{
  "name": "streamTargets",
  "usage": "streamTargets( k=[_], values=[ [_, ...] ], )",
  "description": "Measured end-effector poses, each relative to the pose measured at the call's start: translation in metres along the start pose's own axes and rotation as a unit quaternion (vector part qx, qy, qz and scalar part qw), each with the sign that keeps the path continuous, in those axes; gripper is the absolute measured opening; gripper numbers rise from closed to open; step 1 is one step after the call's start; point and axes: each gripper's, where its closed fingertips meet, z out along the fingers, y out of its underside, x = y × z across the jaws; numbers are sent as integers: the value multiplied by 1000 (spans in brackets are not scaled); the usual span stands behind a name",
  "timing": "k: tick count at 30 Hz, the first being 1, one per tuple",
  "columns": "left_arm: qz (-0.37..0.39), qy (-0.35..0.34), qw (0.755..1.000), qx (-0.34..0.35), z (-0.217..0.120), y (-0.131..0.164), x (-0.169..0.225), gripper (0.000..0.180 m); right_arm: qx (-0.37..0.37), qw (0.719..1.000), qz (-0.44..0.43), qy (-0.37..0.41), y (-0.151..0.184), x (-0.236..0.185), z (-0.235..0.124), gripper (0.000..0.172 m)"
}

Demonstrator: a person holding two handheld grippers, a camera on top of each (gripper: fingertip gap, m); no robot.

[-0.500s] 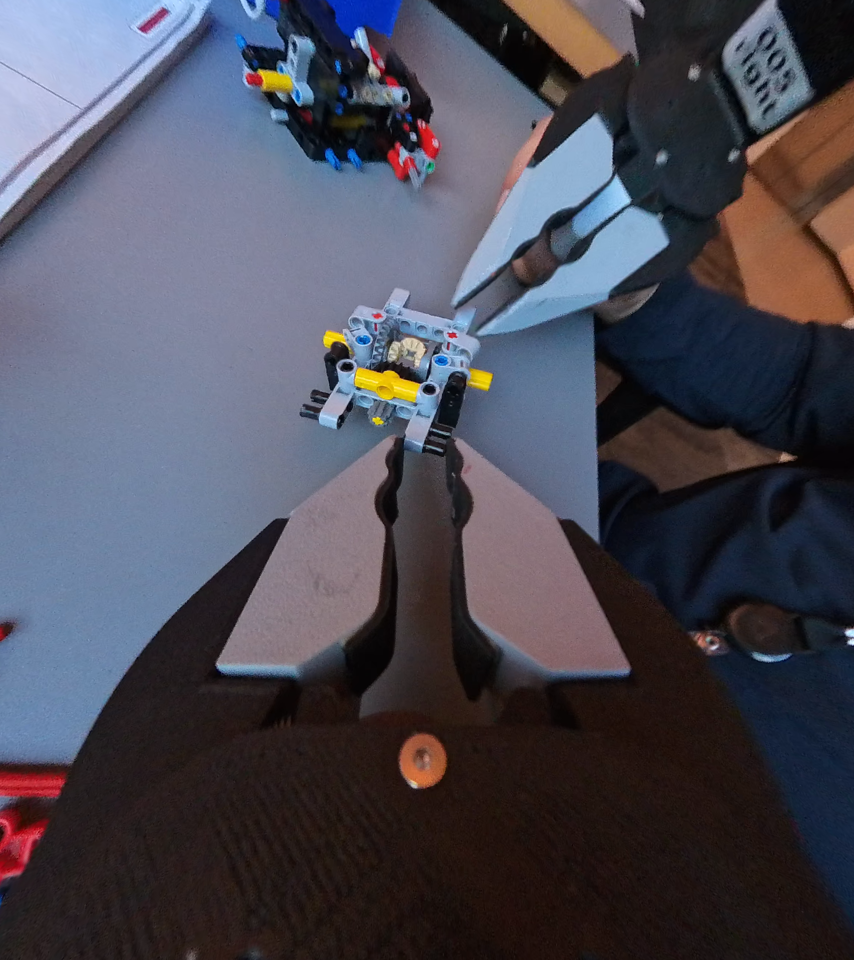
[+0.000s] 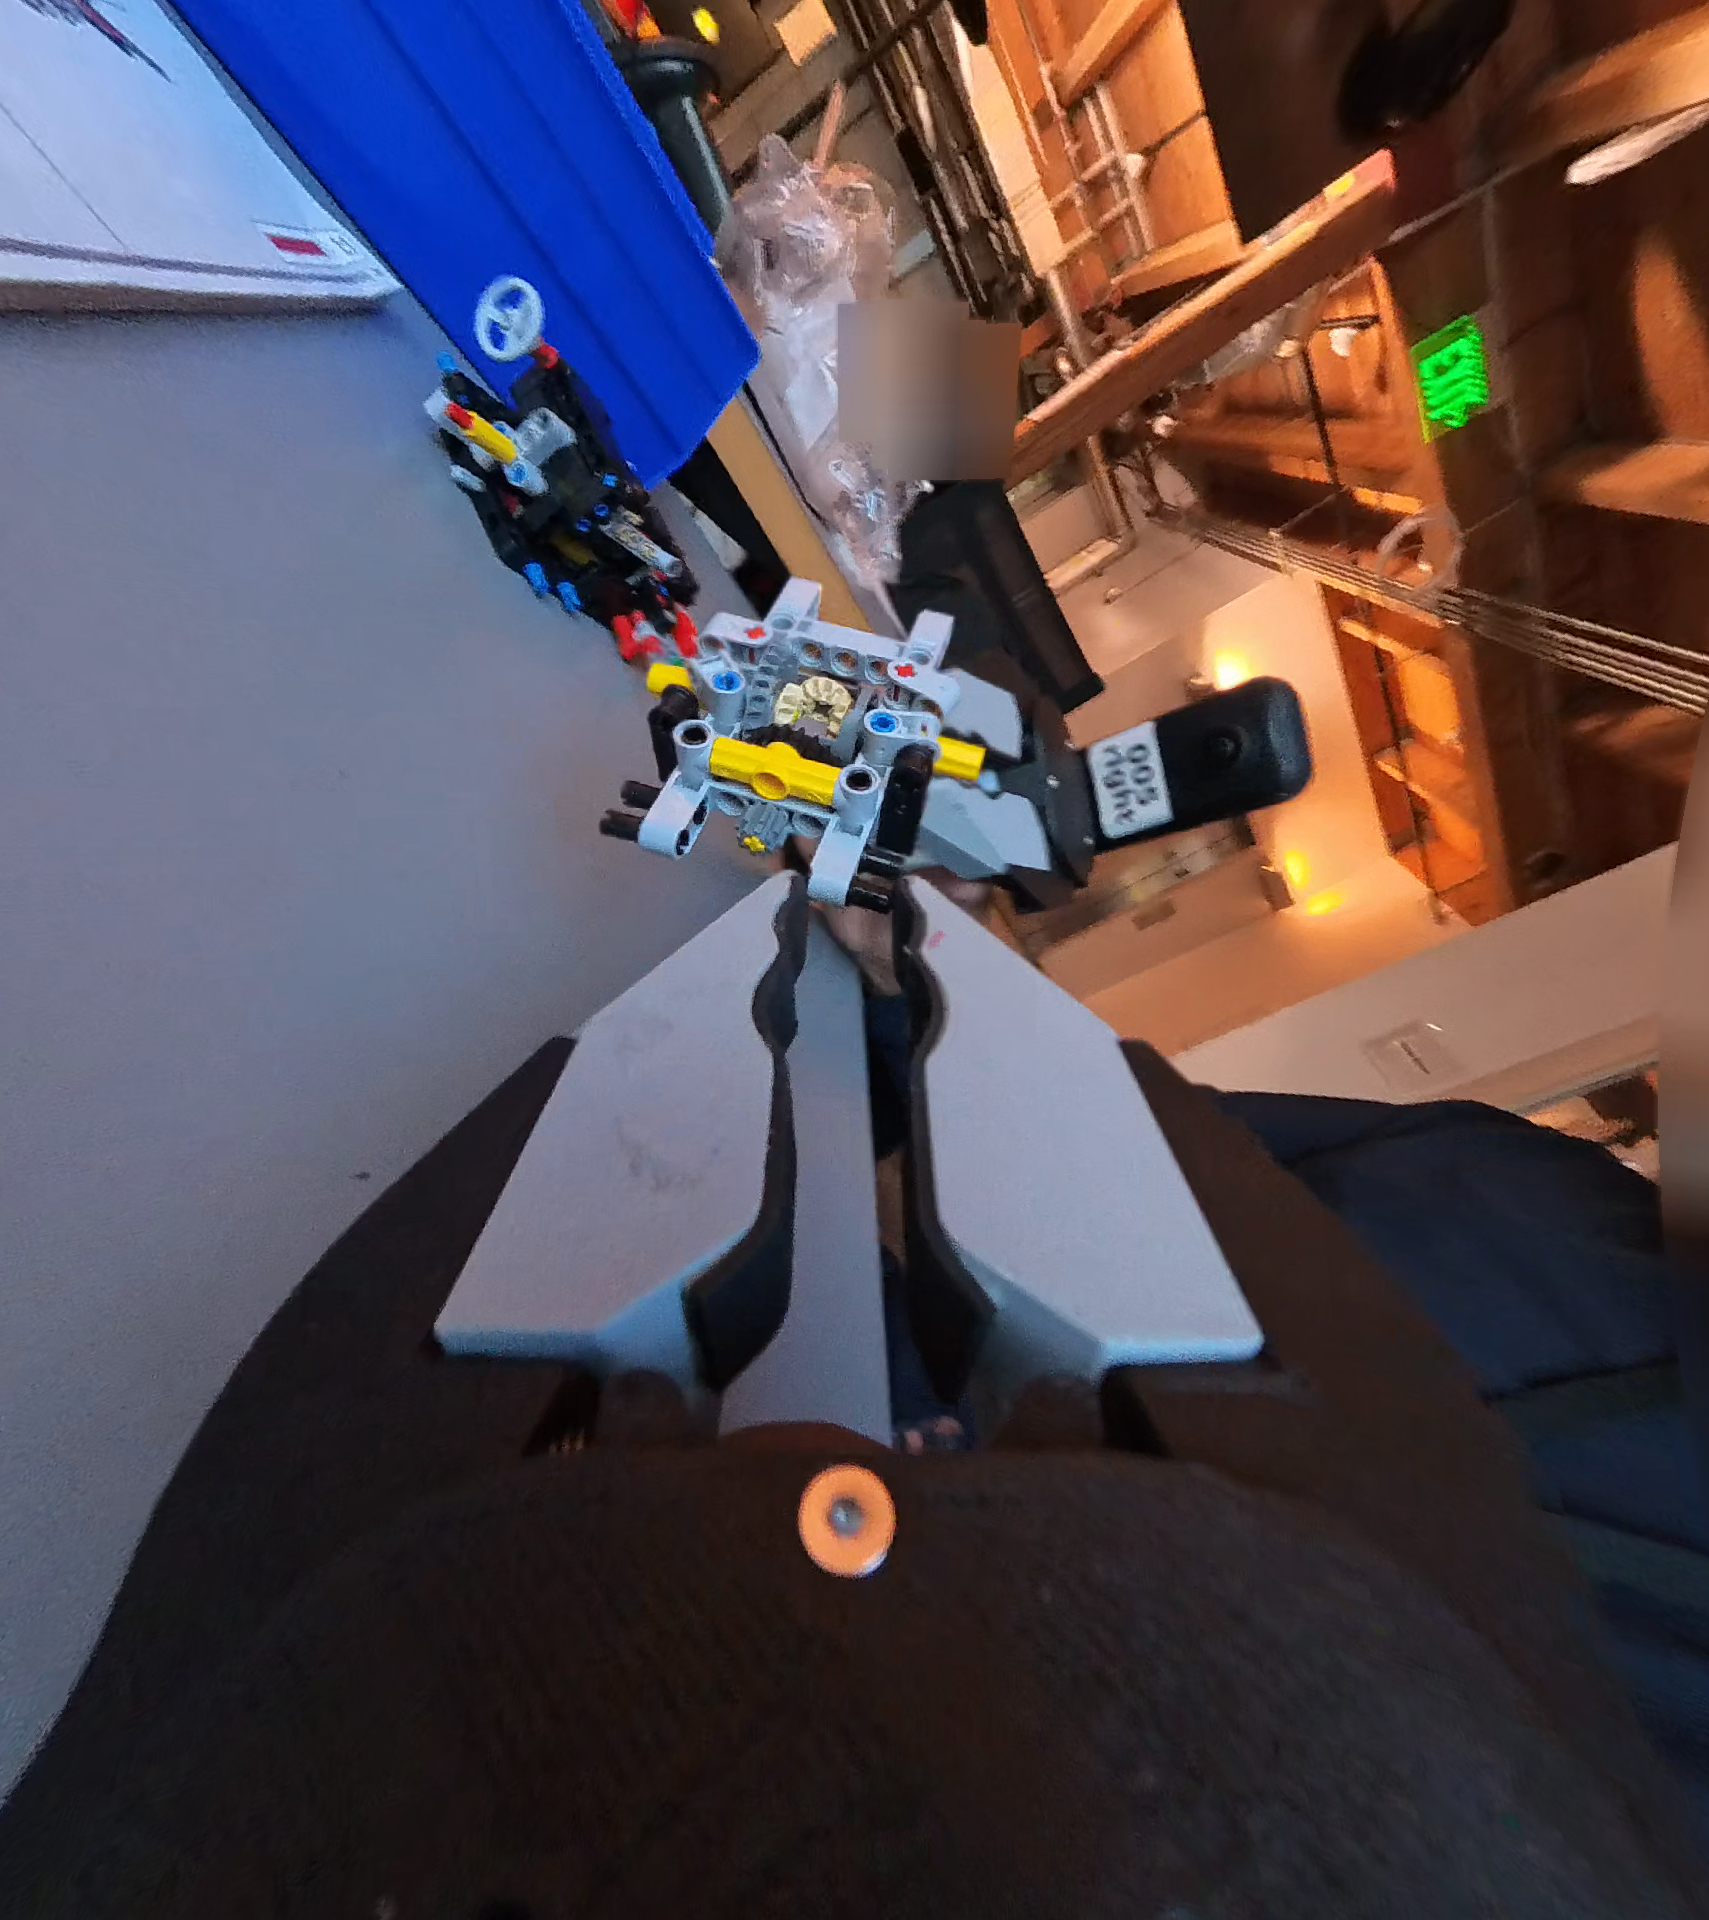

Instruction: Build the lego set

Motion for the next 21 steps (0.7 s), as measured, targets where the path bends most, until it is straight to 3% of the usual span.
streamTargets(
  k=[7,14,21],
  values=[
    [-5,-13,999,37,12,1,5,14,28,994,102,-27,-14,-12,13,8],
    [-43,2,997,67,20,5,8,13,43,994,104,-3,-20,-7,14,4],
    [-35,-4,997,66,26,11,12,13,54,994,95,1,-23,-7,12,4]
  ],
)
